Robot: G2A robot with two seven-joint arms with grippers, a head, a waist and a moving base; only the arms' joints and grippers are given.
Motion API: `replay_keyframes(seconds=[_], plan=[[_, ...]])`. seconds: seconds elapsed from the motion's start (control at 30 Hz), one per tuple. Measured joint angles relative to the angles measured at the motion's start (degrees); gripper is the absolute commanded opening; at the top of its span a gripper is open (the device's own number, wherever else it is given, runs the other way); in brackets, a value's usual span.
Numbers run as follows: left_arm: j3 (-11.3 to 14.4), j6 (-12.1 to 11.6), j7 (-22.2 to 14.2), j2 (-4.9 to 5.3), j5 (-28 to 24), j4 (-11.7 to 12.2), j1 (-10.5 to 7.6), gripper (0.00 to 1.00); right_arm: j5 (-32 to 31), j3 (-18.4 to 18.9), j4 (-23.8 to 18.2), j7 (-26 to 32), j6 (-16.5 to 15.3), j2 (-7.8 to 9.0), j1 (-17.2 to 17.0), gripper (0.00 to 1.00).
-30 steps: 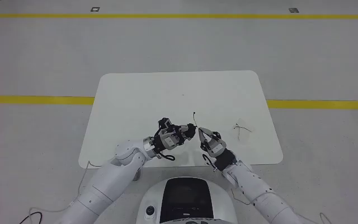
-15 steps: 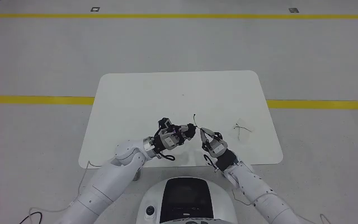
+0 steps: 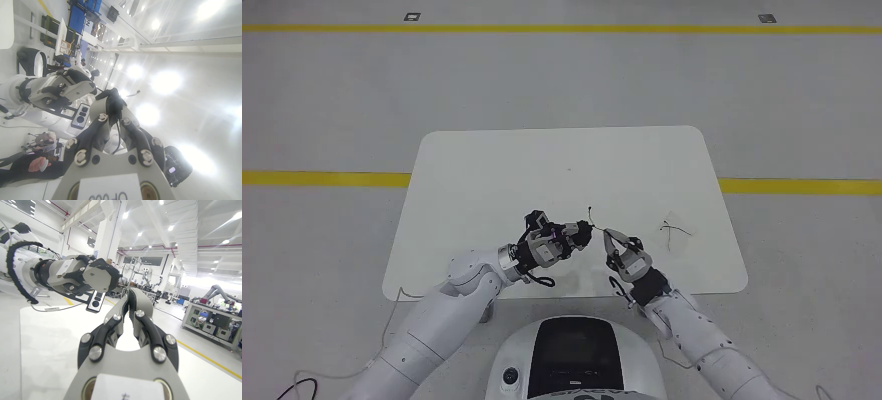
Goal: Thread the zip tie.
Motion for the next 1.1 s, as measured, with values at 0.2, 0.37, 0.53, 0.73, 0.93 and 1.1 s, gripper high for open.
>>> replay_keyframes(seconds=[0.2, 0.37, 0.53, 0.73, 0.93, 1.1], plan=[[0.0, 0.0, 0.0, 0.0, 0.0, 0.0, 0.0, 0.0, -0.08, 0.58, -0.1, 0.08, 0.05, 0.0, -0.42, 0.0], [0.0, 0.0, 0.0, 0.0, 0.0, 0.0, 0.0, 0.0, -0.16, 1.03, -0.11, -0.01, -0.03, -0.02, -0.65, 0.0], [0.0, 0.0, 0.0, 0.0, 0.0, 0.0, 0.0, 0.0, -0.25, 1.59, -0.09, -0.18, -0.13, 0.02, -0.9, 0.0], [0.0, 0.0, 0.0, 0.0, 0.0, 0.0, 0.0, 0.0, -0.29, 2.02, -0.2, -0.22, -0.21, 0.03, -1.18, 0.0], [0.0, 0.0, 0.0, 0.0, 0.0, 0.0, 0.0, 0.0, -0.29, 2.37, -0.16, -0.23, -0.33, 0.06, -1.27, 0.0], [0.0, 0.0, 0.0, 0.0, 0.0, 0.0, 0.0, 0.0, -0.29, 2.81, -0.24, -0.25, -0.4, 0.08, -1.43, 0.0]])
